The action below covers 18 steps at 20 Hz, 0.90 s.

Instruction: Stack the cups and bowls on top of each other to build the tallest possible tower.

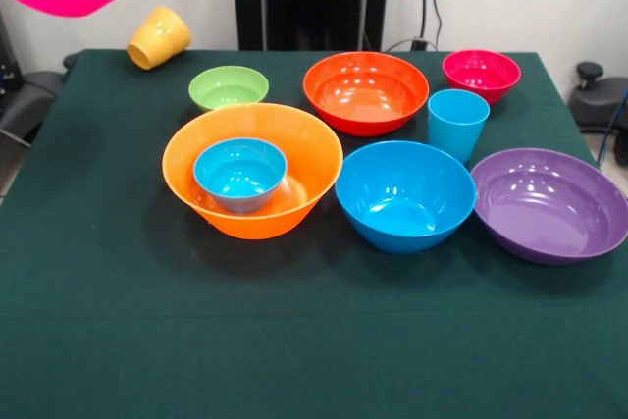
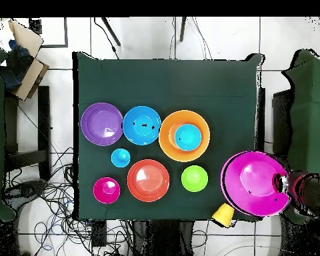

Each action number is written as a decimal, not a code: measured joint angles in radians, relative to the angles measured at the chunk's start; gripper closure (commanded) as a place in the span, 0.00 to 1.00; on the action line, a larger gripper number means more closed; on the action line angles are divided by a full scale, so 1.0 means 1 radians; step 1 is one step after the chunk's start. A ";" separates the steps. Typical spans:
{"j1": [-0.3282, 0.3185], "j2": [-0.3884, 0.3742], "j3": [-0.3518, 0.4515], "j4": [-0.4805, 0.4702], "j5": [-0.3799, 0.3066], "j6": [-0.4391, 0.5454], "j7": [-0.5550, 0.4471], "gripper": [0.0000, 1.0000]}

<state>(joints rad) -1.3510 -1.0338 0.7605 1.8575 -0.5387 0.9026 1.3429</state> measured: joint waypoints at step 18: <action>0.131 -0.007 -0.013 -0.017 0.001 0.009 0.000 1.00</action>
<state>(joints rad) -1.2198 -1.0411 0.7474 1.8403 -0.5381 0.9120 1.3429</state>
